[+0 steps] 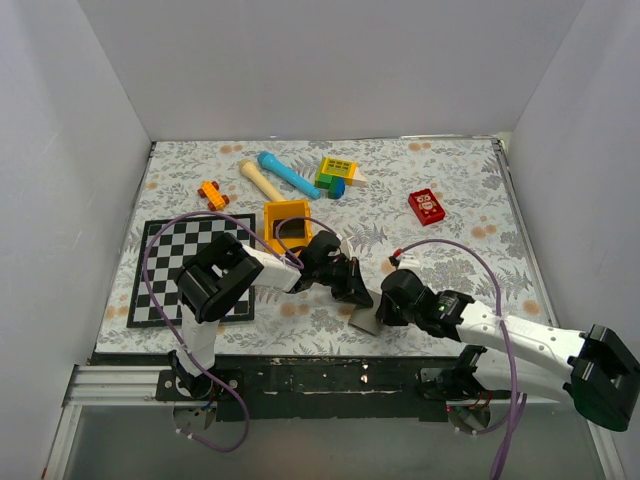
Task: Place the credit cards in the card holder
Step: Close the card holder at the center of the board.
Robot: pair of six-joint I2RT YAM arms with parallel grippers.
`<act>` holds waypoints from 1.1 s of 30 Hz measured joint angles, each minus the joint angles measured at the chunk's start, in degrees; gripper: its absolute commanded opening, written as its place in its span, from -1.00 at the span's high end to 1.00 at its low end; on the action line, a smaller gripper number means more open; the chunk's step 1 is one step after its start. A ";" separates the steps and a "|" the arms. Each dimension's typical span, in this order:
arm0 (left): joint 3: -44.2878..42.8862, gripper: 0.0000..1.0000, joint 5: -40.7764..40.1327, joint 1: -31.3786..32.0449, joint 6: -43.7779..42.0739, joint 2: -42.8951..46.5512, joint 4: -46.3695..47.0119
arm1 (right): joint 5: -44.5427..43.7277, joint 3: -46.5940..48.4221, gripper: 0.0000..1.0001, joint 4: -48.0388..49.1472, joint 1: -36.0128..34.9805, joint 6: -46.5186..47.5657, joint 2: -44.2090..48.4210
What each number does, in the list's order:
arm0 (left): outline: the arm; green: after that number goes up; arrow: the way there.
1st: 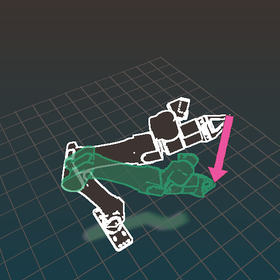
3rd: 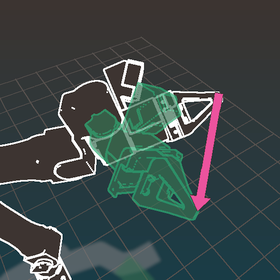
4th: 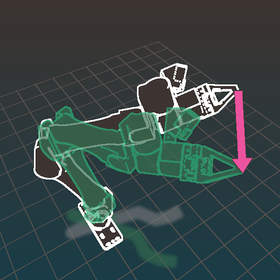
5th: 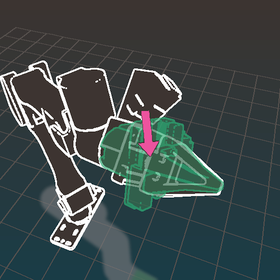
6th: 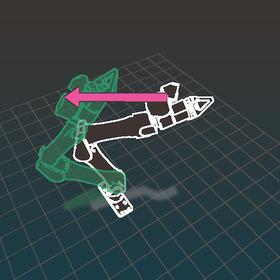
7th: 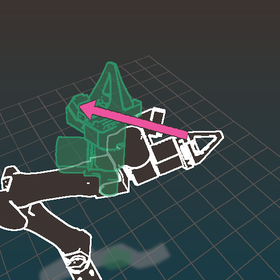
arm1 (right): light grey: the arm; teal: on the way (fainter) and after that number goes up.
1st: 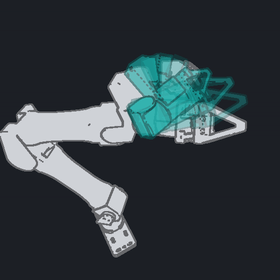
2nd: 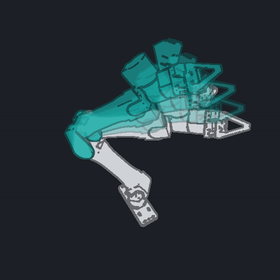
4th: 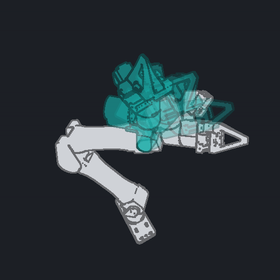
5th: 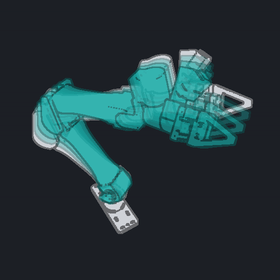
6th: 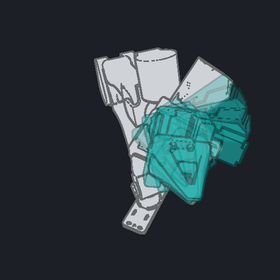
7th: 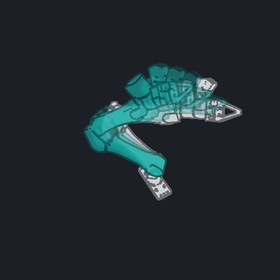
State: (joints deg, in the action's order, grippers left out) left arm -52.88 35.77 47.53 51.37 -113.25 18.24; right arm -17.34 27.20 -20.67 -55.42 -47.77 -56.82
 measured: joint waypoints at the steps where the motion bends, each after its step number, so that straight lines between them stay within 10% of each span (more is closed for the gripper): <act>1: 0.00 1.00 0.00 0.00 0.00 -0.02 0.02 | 0.20 0.00 0.56 0.39 0.24 0.13 -0.28; 33: 0.00 1.00 0.50 -0.50 0.04 -0.59 1.14 | 3.15 -0.22 0.66 4.17 3.17 1.20 -4.13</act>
State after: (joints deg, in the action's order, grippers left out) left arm -52.88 36.27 47.03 51.42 -113.84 19.38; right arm -14.20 26.98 -16.49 -52.25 -46.57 -60.95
